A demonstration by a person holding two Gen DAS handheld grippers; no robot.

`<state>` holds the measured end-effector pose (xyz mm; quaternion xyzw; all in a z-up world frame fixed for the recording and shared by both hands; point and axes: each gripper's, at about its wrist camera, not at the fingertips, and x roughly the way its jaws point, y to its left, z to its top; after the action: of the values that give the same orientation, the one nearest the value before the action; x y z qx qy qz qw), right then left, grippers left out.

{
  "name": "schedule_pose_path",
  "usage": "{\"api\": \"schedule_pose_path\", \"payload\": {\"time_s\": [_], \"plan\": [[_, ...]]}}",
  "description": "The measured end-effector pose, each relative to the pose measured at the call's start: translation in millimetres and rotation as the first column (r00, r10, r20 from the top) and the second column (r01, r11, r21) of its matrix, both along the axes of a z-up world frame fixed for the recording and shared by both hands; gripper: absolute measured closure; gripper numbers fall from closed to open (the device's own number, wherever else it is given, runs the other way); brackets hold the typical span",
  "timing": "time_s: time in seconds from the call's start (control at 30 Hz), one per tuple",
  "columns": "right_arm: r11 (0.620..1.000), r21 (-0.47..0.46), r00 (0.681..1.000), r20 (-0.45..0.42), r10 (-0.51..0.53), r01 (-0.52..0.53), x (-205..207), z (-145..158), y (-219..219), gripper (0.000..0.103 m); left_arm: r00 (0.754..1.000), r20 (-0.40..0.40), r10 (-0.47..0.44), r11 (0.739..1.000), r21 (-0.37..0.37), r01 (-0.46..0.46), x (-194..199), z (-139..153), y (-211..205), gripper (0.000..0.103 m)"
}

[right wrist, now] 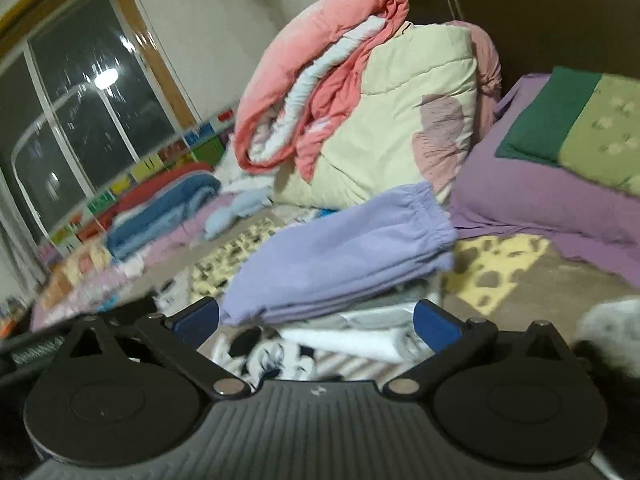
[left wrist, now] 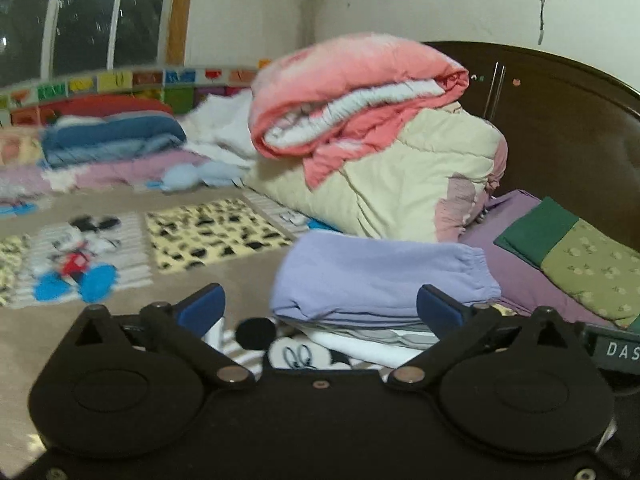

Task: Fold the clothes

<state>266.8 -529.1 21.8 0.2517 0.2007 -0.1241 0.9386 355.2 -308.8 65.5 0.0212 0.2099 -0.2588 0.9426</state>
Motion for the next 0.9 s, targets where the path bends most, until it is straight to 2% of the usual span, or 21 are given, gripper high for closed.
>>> {"api": "schedule_pose_path", "payload": {"time_s": [0.07,0.4,0.9], "plan": [[1.0,-0.022,1.0,-0.021,-0.005,0.004,-8.5,7.8,5.4,0.0,1.0,0.013,0.011,1.0,0.02,-0.012,-8.8,3.7,2.7,0.0],[0.995,-0.1,0.995,-0.096,-0.004,-0.006,-36.2,38.5,28.7,0.0,0.999,-0.026,0.026,0.997,0.069,-0.024,-36.3,19.3,9.6,0.0],[0.984,-0.179,0.989,-0.149,-0.013,-0.015,-64.5,65.7,45.9,0.0,0.997,-0.061,0.038,0.997,0.065,-0.034,-66.4,29.7,24.1,0.0]]}}
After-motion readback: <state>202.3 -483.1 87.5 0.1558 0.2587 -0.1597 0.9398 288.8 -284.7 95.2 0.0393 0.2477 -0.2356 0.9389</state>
